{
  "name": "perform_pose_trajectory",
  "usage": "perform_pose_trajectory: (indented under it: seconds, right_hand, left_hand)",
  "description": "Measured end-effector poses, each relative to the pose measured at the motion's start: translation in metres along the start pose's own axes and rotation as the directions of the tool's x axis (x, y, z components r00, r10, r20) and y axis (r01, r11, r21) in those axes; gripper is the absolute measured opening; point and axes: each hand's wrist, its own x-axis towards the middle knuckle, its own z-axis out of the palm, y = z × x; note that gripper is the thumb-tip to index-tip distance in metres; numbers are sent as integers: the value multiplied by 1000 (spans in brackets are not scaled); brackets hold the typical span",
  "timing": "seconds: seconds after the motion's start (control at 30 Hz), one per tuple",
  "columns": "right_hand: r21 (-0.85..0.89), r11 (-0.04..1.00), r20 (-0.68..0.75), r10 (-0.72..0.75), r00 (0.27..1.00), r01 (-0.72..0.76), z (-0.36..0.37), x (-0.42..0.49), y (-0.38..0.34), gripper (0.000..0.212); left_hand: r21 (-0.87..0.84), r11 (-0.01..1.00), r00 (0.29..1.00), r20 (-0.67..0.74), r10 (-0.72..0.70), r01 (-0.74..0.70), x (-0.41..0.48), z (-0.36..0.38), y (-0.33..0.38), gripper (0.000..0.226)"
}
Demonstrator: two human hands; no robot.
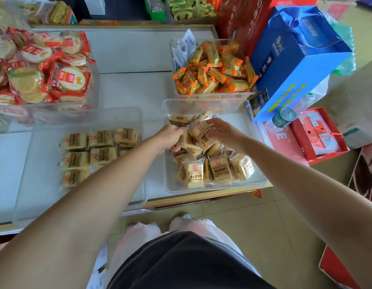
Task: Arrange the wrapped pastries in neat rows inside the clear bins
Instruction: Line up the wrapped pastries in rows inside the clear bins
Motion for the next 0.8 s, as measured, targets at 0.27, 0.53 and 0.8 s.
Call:
perform_pose_trajectory:
  seconds: [0.27,0.53,0.8]
  right_hand:
    - [-552,823,-16,-174,985,136,29,1,8,84]
    - [-446,883,-78,-202,976,147,22,2,8,62]
    - [-375,926,-157,-105,982,39,6,-1,11,62]
  left_hand:
    - [35,998,997,-51,50,-48,-4,9,0,27]
    - [19,999,989,-141,49,-47,-5,6,-10,17]
    - [4,999,986,-161,47,-47,-4,4,-9,20]
